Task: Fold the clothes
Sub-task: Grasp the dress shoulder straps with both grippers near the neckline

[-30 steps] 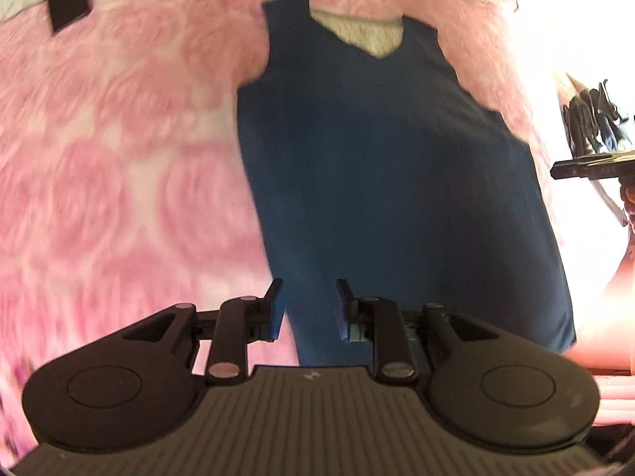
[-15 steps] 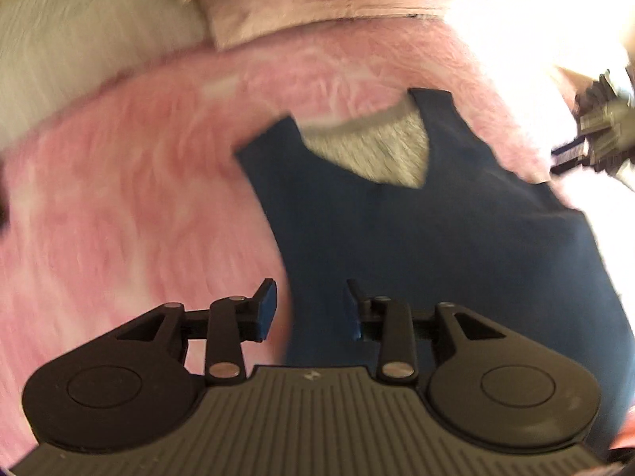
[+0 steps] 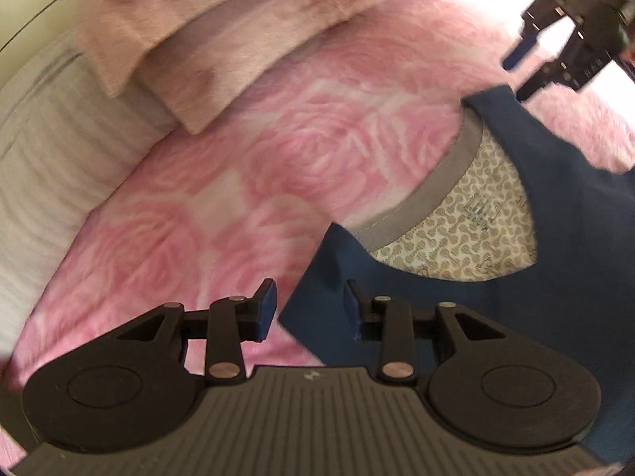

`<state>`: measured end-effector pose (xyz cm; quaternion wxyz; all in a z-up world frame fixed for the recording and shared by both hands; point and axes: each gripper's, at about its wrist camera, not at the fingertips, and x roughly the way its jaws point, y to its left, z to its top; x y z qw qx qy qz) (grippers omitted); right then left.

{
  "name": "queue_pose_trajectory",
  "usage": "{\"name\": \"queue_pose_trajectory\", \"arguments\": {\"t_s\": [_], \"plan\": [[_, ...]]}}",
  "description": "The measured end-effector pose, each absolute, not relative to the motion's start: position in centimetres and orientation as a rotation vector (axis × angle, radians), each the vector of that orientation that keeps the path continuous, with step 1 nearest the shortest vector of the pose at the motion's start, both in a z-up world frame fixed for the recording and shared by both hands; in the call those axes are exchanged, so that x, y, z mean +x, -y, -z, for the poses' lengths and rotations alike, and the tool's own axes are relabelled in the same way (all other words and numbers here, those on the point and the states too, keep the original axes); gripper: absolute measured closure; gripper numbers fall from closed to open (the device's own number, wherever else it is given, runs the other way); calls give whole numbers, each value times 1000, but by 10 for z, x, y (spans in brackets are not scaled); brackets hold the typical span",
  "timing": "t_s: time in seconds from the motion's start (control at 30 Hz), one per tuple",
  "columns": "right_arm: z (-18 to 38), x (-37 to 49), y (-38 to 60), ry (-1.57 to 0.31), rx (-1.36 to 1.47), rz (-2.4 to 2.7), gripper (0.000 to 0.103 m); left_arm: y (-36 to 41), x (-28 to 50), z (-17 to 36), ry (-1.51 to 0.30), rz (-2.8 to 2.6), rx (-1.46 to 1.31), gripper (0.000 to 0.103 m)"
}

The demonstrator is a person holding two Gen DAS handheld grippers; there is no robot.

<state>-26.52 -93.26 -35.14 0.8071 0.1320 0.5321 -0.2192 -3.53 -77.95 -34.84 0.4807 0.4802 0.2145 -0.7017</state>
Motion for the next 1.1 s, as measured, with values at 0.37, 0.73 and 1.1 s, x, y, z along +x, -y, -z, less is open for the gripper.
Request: {"name": "queue_pose_trajectory", "arguments": {"t_s": [0.37,0.73,1.1], "plan": [[391,-250,966,-1238,278,357,57,802,-39,373,-529,1780,1283,78],[374,-246,971,-1214,264,410,103,805,-40,357,-401,1734,1254,101],[329,-256,936,-1088,108,471,103,760,-51,319,-342,1792,1156,102]]}}
